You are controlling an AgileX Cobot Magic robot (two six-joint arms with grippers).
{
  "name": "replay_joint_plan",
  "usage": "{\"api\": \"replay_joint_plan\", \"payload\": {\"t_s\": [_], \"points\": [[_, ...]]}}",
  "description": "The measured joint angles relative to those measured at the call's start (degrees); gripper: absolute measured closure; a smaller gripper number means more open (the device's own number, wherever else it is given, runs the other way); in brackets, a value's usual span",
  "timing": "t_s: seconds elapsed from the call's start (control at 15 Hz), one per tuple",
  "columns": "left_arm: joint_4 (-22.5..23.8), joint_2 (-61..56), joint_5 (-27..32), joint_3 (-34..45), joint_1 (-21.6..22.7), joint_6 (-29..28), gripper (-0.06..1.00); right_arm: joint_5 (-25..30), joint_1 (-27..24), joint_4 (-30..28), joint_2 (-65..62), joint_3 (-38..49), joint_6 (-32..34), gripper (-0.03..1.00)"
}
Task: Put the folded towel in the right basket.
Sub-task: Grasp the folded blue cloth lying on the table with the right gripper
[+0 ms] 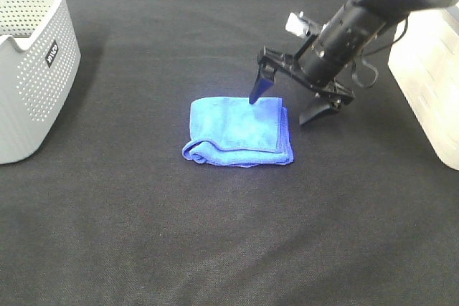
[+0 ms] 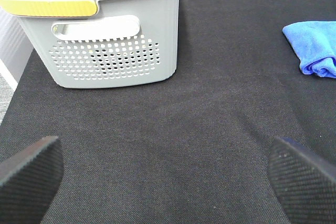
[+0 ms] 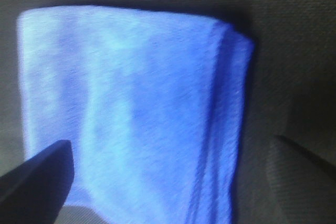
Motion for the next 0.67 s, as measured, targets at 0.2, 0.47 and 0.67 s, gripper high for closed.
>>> {"api": "replay_joint_plan", "payload": {"t_s": [0.2, 0.47, 0.67], "points": [[0.0, 0.0, 0.0, 0.0, 0.0, 0.0, -0.04, -0.3, -0.1, 0.6, 2.5, -0.2, -0.1, 0.02], [0.0, 0.0, 0.0, 0.0, 0.0, 0.0, -0.04, 0.0, -0.1, 2.5, 3.7, -1.1, -0.3, 0.03], [0.0, 0.0, 0.0, 0.0, 0.0, 0.0, -0.04, 0.1, 0.0, 14.1, 5.9, -1.3, -7.2, 0.09]]}}
